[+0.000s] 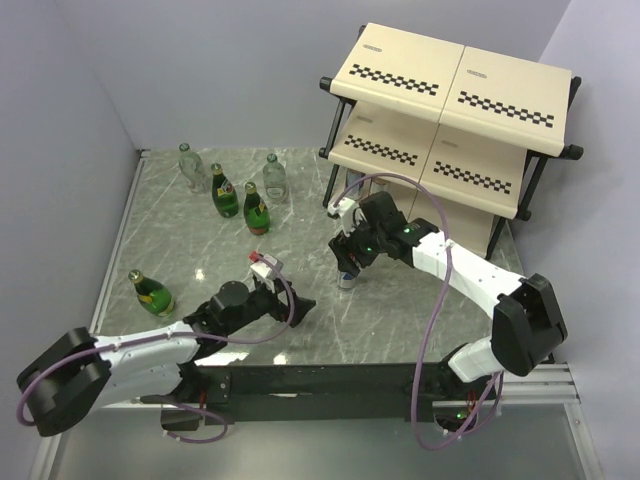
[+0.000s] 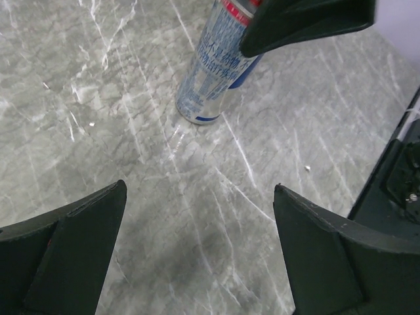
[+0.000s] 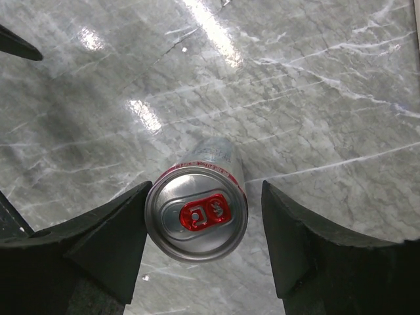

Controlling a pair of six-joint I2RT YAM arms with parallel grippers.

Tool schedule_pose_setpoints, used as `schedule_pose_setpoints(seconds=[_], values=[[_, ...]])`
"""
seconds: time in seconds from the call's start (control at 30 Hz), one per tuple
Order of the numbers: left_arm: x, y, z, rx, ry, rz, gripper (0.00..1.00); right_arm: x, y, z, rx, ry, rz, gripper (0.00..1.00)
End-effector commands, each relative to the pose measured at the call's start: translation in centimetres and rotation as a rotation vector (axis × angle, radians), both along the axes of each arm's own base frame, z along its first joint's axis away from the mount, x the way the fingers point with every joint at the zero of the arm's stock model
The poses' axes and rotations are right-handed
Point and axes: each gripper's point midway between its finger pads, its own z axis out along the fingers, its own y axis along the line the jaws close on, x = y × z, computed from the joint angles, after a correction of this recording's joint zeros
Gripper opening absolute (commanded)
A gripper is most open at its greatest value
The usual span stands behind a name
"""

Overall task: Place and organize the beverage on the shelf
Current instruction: Pick up the drink from the center of the board.

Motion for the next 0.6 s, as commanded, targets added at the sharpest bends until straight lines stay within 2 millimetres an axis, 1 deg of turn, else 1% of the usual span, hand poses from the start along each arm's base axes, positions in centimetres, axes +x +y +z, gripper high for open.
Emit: schedule_pose_setpoints(seconds=[0.0, 0.03, 0.07, 0.1, 0.13, 0.17, 0.2, 0.23, 0.27, 0.3, 0.33, 0.37, 0.4, 0.43, 0.47, 0.5, 0.53, 0.57], values=[[1.0, -1.7, 2.6, -0.056, -0.086, -0.021, 0.99, 1.1, 0.6, 1.9, 0.014, -0.066, -0.012, 0.73], [1.4, -2.2, 3.2, -0.061, -0.099, -0.021, 0.99, 1.2, 0.6, 1.9, 0.011, -0.069, -0.011, 0.71], [1.6, -2.5, 3.4, -0.057, -0.106, -0.023, 0.99, 1.2, 0.6, 1.9, 0.01, -0.071, -0.013, 0.69], [1.7, -3.0, 3.0, -0.036, -0.114, -0.033, 0.99, 1.1, 0.6, 1.8, 0.006, -0.069, -0.011, 0.63], [2.1, -3.5, 3.7, -0.041, -0.132, -0.029, 0.99, 1.1, 0.6, 1.9, 0.007, -0.065, -0.008, 0.59], [2.1, -4.1, 3.1, -0.018, -0.125, -0.039, 0.99, 1.0, 0.7, 1.7, 0.002, -0.059, -0.001, 0.51], [2.2, -4.6, 3.2, -0.007, -0.141, -0.05, 1.0, 1.0, 0.8, 2.1, 0.008, -0.06, 0.003, 0.34], [2.5, -5.3, 4.0, -0.015, -0.164, -0.057, 0.99, 0.9, 0.8, 2.3, 0.007, -0.053, 0.004, 0.27], [2.7, -5.8, 3.3, 0.006, -0.162, -0.068, 0.99, 0.8, 0.8, 2.6, 0.01, -0.055, 0.007, 0.22], [2.5, -6.5, 3.5, 0.017, -0.186, -0.088, 0.99, 1.0, 0.9, 3.3, 0.018, -0.066, 0.005, 0.1], [2.9, -7.3, 4.4, 0.006, -0.205, -0.093, 0.99, 0.9, 0.8, 4.1, 0.023, -0.078, 0.001, 0.04], [3.1, -7.9, 3.7, 0.025, -0.2, -0.1, 0.99, 0.9, 0.8, 4.6, 0.032, -0.083, -0.002, 0.0], [3.2, -8.4, 3.8, 0.032, -0.208, -0.108, 0.99, 0.8, 0.8, 5.4, 0.041, -0.09, -0.001, 0.0], [4.0, -9.0, 4.6, 0.025, -0.222, -0.083, 0.99, 0.6, 0.7, 6.5, 0.057, -0.109, 0.0, 0.0], [4.1, -9.5, 4.0, 0.041, -0.214, -0.089, 0.98, 0.4, 0.8, 6.9, 0.069, -0.105, -0.002, 0.0], [4.3, -9.9, 4.1, 0.045, -0.224, -0.086, 0.98, 0.4, 0.8, 7.5, 0.08, -0.11, -0.002, 0.0], [4.7, -10.4, 4.8, 0.036, -0.236, -0.079, 0.98, 0.0, 0.7, 7.9, 0.084, -0.106, -0.001, 0.0], [4.9, -10.8, 4.3, 0.048, -0.232, -0.078, 0.97, -0.1, 0.7, 8.1, 0.089, -0.1, -0.007, 0.0]])
